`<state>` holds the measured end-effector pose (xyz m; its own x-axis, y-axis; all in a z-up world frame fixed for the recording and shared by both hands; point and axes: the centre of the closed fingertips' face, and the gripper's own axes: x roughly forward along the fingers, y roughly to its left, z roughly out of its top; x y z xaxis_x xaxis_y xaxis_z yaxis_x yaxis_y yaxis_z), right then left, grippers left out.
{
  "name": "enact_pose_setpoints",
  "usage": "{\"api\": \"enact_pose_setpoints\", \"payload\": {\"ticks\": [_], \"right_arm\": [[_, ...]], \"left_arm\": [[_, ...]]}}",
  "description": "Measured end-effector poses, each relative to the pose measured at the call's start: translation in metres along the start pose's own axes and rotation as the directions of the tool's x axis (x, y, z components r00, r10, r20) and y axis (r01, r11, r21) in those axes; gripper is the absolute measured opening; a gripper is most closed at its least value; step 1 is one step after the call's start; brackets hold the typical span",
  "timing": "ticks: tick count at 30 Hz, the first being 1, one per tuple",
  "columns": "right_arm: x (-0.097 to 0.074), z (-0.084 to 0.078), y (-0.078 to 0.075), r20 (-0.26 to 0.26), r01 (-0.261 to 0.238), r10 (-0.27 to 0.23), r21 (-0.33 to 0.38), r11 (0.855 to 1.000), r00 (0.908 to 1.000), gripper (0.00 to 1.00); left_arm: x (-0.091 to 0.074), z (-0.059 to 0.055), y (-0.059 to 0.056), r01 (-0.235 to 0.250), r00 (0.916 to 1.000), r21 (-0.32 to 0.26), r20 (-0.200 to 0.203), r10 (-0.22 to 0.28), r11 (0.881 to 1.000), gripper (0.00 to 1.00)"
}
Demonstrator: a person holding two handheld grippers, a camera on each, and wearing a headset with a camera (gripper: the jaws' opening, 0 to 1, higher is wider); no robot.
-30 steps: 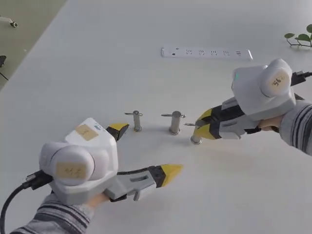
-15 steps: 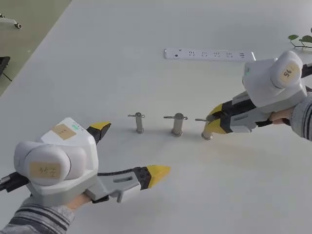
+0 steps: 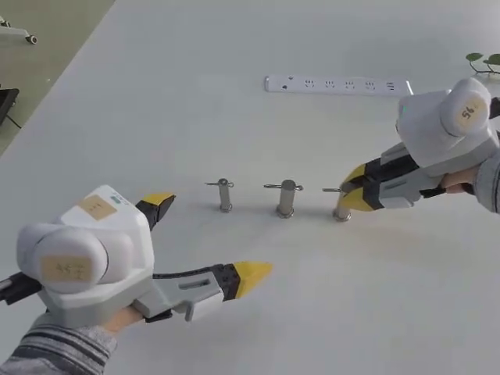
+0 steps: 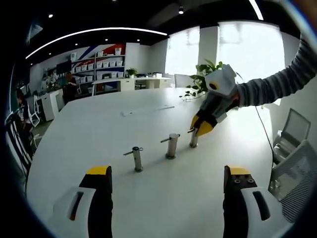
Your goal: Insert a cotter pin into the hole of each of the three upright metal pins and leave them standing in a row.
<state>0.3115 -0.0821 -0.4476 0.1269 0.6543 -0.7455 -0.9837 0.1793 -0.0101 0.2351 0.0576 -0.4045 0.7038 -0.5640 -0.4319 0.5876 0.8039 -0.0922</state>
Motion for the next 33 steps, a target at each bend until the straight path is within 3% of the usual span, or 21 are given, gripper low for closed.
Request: {"api": "enact_pose_setpoints", "payload": {"ticks": [9, 19, 20, 23, 27, 31, 33], "right_arm": [[-0.003, -0.003, -0.003, 0.008, -0.022, 0.022, 0.001, 1.000, 0.9997, 0.08], [-0.002, -0.001, -0.001, 0.020, -0.032, 0.033, -0.035, 0.999, 0.9993, 0.10], [-0.002, -0.001, -0.003, 0.013, -0.014, 0.015, -0.082, 0.997, 0.9998, 0.11], [-0.003, 0.001, -0.001, 0.023, -0.009, 0.010, -0.076, 0.997, 0.9997, 0.16], [-0.010, 0.005, -0.005, 0.033, 0.045, -0.043, -0.078, 0.996, 0.9986, 0.28], [-0.020, 0.015, -0.007, 0.088, 0.119, -0.117, -0.014, 0.993, 0.9892, 0.33], [-0.026, 0.018, -0.006, 0.108, 0.153, -0.159, 0.061, 0.986, 0.9814, 0.37]], "left_arm": [[0.001, 0.003, -0.003, 0.008, 0.9999, -0.004, 0.007, -0.008, 1.000, 0.92], [0.004, -0.003, 0.000, 0.004, 0.9997, 0.003, -0.023, -0.004, 1.000, 0.92], [0.005, -0.003, 0.001, 0.003, 0.9997, 0.000, -0.024, -0.003, 1.000, 0.92], [0.006, -0.003, 0.003, 0.002, 0.9997, -0.002, -0.025, -0.002, 1.000, 0.92], [0.006, -0.001, 0.007, 0.003, 0.9997, -0.005, -0.024, -0.003, 1.000, 0.92], [0.007, 0.000, 0.010, 0.002, 0.9996, -0.006, -0.028, -0.002, 1.000, 0.90], [0.009, 0.001, 0.011, 0.003, 0.9995, -0.008, -0.031, -0.003, 1.000, 0.90]]}}
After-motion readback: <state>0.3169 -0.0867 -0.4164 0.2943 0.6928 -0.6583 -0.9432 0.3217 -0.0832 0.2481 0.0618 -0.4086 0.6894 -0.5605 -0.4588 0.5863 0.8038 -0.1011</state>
